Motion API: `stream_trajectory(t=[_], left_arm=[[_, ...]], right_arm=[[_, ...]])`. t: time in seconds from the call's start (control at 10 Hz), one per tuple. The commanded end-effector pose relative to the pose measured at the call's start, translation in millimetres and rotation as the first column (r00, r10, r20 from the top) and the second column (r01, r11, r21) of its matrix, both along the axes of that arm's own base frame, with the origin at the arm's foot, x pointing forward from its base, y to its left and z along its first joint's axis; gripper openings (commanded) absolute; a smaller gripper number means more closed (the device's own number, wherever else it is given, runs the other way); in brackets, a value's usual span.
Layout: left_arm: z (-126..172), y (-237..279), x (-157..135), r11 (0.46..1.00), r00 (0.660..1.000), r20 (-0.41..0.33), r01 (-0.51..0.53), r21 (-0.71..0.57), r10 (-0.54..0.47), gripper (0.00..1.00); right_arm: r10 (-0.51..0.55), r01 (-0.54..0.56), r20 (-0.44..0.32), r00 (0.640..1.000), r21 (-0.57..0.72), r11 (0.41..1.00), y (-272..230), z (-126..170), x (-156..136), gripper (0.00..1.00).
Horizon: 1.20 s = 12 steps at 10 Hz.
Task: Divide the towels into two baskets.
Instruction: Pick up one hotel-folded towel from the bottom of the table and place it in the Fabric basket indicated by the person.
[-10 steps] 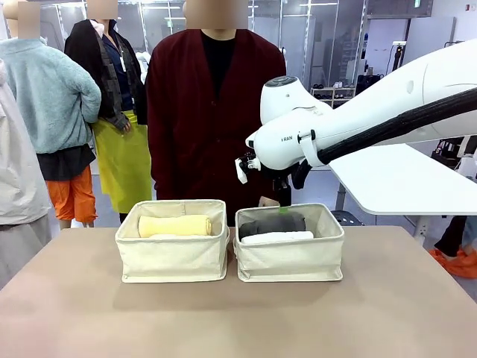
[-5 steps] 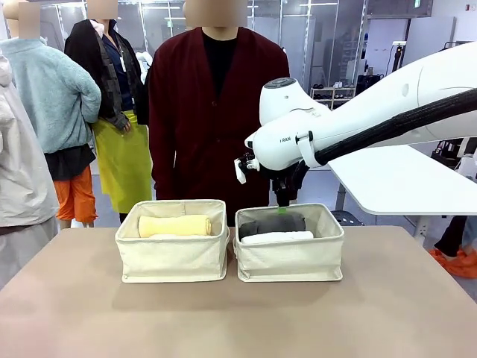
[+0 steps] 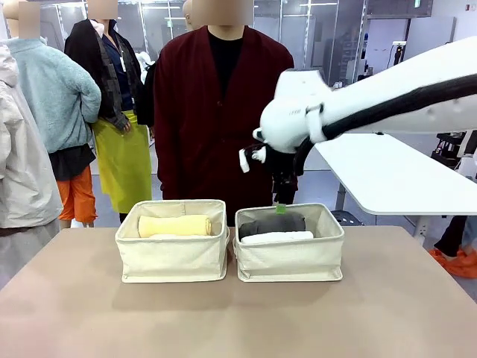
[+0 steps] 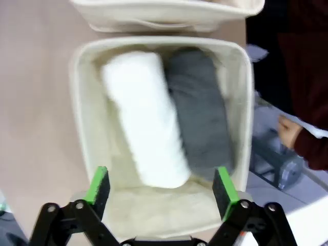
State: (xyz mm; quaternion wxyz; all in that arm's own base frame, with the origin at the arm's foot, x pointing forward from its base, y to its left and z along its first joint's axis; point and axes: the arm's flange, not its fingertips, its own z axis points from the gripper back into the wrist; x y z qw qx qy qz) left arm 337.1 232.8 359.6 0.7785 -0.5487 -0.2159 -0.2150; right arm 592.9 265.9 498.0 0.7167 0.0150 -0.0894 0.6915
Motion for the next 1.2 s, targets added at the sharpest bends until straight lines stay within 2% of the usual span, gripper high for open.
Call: stream_trajectory(t=[0.0, 0.1, 0.2, 0.3, 0.5, 0.6, 0.8, 1.0, 1.1], left_arm=[[3, 1, -4, 1.0, 1.0, 0.003, 0.008, 0.011, -0.008, 1.0], [3, 1, -4, 1.0, 1.0, 0.003, 0.008, 0.011, -0.008, 1.0], [3, 1, -4, 1.0, 1.0, 0.003, 0.008, 0.011, -0.008, 1.0], [3, 1, -4, 1.0, 1.0, 0.003, 0.008, 0.011, -0.008, 1.0], [3, 1, -4, 1.0, 1.0, 0.003, 0.008, 0.011, -0.008, 1.0], [3, 1, -4, 1.0, 1.0, 0.003, 0.008, 0.011, -0.008, 1.0], [3, 1, -4, 1.0, 1.0, 0.003, 0.008, 0.011, -0.008, 1.0], [3, 1, -4, 1.0, 1.0, 0.003, 0.008, 0.011, -0.008, 1.0], [3, 1, -4, 1.0, 1.0, 0.003, 0.008, 0.011, -0.008, 1.0]], right_arm=[[-0.1, 0.106, -0.056, 0.993, 0.109, 0.988, -70, 18, -48, 1.0], [-0.137, 0.15, -0.105, 0.985, 0.129, 0.98, -96, 20, -69, 1.0], [-0.161, 0.201, -0.191, 0.968, 0.21, 0.957, -129, 20, -88, 1.0], [-0.207, 0.294, -0.289, 0.935, 0.303, 0.906, -168, 19, -109, 1.0], [-0.288, 0.47, -0.431, 0.855, 0.41, 0.781, -243, 20, -150, 1.0], [-0.324, 0.567, -0.504, 0.801, 0.463, 0.681, -286, 17, -175, 1.0], [-0.339, 0.754, -0.693, 0.637, 0.468, 0.461, -378, -8, -233, 1.0], [-0.327, 0.856, -0.798, 0.507, 0.423, 0.297, -431, -36, -273, 1.0], [-0.32, 0.893, -0.834, 0.449, 0.405, 0.198, -449, -52, -288, 1.0]])
